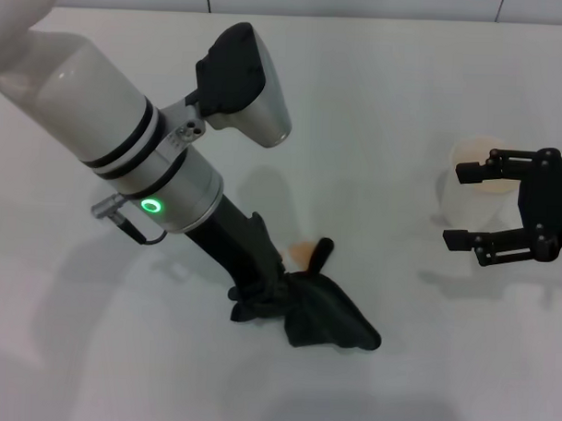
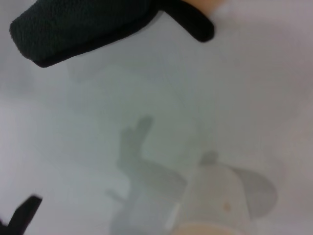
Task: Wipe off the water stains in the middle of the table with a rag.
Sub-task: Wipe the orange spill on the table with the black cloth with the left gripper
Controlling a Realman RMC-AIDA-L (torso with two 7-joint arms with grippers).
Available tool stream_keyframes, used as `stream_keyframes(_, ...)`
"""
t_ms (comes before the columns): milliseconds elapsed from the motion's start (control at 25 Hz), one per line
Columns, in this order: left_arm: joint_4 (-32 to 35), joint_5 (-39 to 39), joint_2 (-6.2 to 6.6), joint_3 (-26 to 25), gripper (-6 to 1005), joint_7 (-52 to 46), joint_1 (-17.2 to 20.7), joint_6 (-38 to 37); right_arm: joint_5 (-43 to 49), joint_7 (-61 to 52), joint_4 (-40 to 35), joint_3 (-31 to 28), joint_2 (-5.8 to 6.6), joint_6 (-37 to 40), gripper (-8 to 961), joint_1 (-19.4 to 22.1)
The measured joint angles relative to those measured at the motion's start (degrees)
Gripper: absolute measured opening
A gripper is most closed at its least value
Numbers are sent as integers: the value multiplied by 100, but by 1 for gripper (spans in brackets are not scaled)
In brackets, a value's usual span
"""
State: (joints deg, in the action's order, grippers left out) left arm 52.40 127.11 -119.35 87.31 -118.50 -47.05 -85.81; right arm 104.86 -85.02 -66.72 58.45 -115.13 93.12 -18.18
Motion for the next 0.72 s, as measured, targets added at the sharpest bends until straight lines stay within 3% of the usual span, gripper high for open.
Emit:
stream_keyframes(320,-115,657,0,-45,108,-388,33,285,0,3,-16,-33,6,1,843,15)
stream_keyframes(720,-154,972,0,-48,115,-745,38,1215,0,3,-3,-36,9,-12,843,4)
